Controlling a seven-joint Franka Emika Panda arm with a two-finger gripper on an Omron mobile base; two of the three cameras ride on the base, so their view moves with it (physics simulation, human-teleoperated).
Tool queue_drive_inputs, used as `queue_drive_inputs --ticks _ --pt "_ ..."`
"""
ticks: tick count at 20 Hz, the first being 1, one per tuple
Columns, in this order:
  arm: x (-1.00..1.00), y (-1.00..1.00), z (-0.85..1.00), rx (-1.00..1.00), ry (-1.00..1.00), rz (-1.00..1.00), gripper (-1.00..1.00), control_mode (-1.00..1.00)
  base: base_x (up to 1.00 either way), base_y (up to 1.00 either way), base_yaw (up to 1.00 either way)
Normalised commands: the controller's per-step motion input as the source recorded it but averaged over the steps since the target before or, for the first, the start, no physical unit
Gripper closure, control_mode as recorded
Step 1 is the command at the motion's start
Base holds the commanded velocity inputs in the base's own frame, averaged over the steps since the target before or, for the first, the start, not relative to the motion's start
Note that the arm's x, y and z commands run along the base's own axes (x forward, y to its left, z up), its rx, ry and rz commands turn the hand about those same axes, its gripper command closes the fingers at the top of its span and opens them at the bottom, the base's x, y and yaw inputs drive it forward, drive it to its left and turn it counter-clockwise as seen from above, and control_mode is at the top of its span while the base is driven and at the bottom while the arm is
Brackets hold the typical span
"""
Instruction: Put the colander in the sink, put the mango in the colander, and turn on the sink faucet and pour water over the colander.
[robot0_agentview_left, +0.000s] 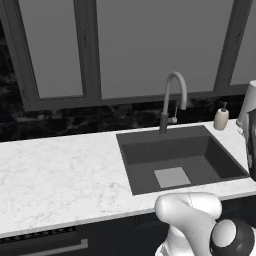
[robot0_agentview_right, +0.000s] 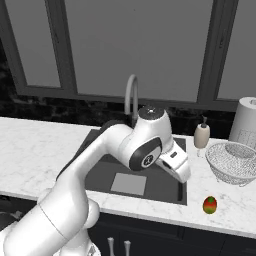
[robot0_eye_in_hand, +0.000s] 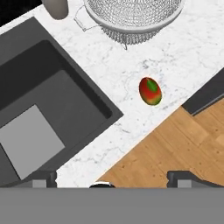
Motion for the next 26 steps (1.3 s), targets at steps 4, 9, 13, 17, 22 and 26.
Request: queue_drive_inputs --ticks 4,9,13,17,22,26 --pt "0.00 -0.70 -0.03 0.16 0.02 -0.12 -1.00 -1.00 0.00 0.00 0.00" --pt "0.13 -0.48 -0.18 0.22 0.01 -0.20 -1.00 -1.00 0.00 0.00 0.00" --pt "0.11 -0.51 -0.12 0.25 0.00 -0.19 -1.00 -1.00 0.00 0.00 0.00" --pt "0.29 -0.34 -0.04 0.14 0.00 -0.19 -1.00 -1.00 0.00 0.00 0.00" --pt "0.54 -0.14 -0.23 0.01 0.00 -0.07 -1.00 -1.00 0.00 0.00 0.00" --pt "0.55 -0.14 -0.30 0.00 0.00 -0.04 -1.00 -1.00 0.00 0.00 0.00"
